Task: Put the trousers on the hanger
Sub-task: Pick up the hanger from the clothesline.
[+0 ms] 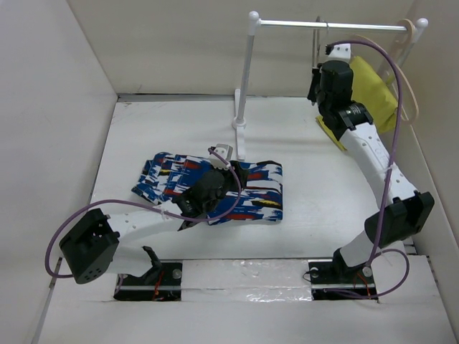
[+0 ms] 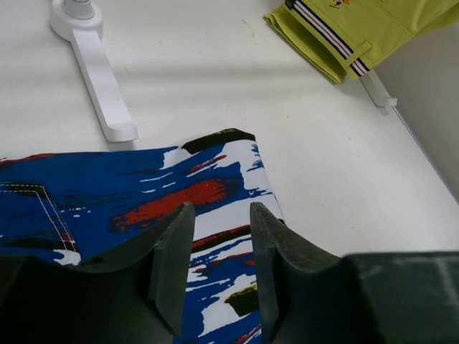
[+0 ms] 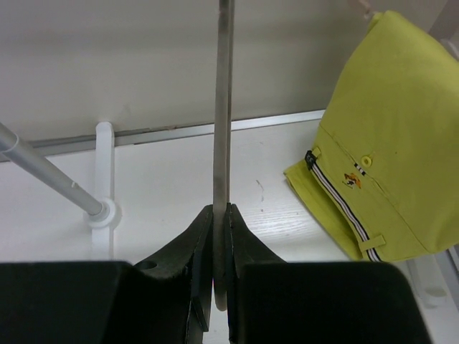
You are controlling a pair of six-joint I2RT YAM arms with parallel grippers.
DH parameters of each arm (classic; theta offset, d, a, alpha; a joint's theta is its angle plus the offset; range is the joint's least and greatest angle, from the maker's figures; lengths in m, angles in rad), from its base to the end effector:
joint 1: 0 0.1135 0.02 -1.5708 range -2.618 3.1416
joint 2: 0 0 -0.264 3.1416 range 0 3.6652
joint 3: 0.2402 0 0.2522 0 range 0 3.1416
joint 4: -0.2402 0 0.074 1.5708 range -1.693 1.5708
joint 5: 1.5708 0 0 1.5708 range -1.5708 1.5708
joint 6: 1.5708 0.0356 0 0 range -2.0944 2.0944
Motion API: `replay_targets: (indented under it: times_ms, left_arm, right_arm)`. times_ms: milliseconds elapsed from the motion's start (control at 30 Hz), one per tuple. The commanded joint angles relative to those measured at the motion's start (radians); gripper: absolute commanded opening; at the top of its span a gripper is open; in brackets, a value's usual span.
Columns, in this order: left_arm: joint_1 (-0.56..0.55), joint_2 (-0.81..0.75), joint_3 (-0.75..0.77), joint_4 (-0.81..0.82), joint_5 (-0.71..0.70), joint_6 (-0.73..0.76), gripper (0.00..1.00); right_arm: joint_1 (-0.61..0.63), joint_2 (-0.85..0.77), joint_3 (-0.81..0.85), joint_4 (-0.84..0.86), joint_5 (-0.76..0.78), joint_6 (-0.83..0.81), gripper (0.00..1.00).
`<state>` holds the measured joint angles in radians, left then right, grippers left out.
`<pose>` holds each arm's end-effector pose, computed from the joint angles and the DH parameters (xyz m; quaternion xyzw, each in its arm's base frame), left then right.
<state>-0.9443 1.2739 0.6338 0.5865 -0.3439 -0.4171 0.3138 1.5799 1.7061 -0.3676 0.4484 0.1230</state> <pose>0.1753 -0.2218 0.2620 0.0727 0.7211 -0.3300 0.6049 0.3480 0.0967 0.4425 0.0634 0.7770 -0.0405 0.6250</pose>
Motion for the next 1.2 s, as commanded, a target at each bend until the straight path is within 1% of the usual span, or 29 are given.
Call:
replay_targets:
  times_ms: [0,33,133,333,400,533,700,733,867,900,967,1000,1067,1133,1167]
  left_arm:
    - [0.001,-0.034,-0.008,0.048,-0.006,-0.009,0.35]
    - [0.001,-0.033,-0.008,0.053,-0.006,-0.009,0.38]
    - [0.001,-0.025,0.004,0.036,-0.009,-0.011,0.39]
    - [0.001,-0.034,0.000,0.039,-0.010,-0.011,0.41]
    - [0.001,-0.044,-0.008,0.042,-0.007,-0.014,0.41]
    - [0.001,-0.047,-0.008,0.049,-0.001,-0.014,0.42]
    - [0.001,-0.045,-0.013,0.059,0.014,-0.015,0.41]
    - [0.001,-0.047,-0.006,0.056,0.014,-0.017,0.38]
    - [0.001,-0.059,-0.006,0.062,0.032,-0.023,0.33]
    - [0.001,-0.061,0.010,0.061,0.043,-0.023,0.32]
    - [0.001,-0.068,0.029,0.039,0.049,-0.028,0.29]
    - [0.001,-0.071,0.033,0.041,0.054,-0.037,0.25]
    - [0.001,-0.073,0.046,0.056,0.087,-0.051,0.14]
    - [0.001,-0.059,0.070,0.058,0.130,-0.084,0.00]
    - [0.001,-0.036,0.101,0.056,0.170,-0.094,0.00]
  right_arm:
    - [-0.010,-0.083,-0.022,0.102,0.016,-0.043,0.00]
    - [-0.010,-0.095,-0.032,0.116,0.016,-0.057,0.00]
    - [-0.010,-0.133,-0.062,0.170,0.024,-0.078,0.00]
    - [-0.041,-0.179,-0.079,0.190,-0.005,-0.109,0.00]
    - [-0.051,-0.182,-0.076,0.156,-0.023,-0.108,0.00]
    - [-0.062,-0.218,-0.149,0.165,-0.030,-0.095,0.00]
    - [-0.073,-0.262,-0.261,0.168,-0.080,-0.054,0.00]
    - [-0.073,-0.280,-0.287,0.177,-0.092,-0.040,0.00]
    - [-0.052,-0.377,-0.416,0.199,-0.161,-0.025,0.00]
    - [-0.033,-0.420,-0.477,0.199,-0.159,-0.020,0.00]
    - [-0.012,-0.458,-0.537,0.194,-0.146,-0.008,0.00]
    - [-0.001,-0.497,-0.566,0.190,-0.146,0.000,0.00]
    - [0.030,-0.535,-0.652,0.173,-0.136,0.030,0.00]
    - [0.042,-0.590,-0.715,0.171,-0.143,0.059,0.00]
    - [0.056,-0.607,-0.774,0.162,-0.160,0.072,0.00]
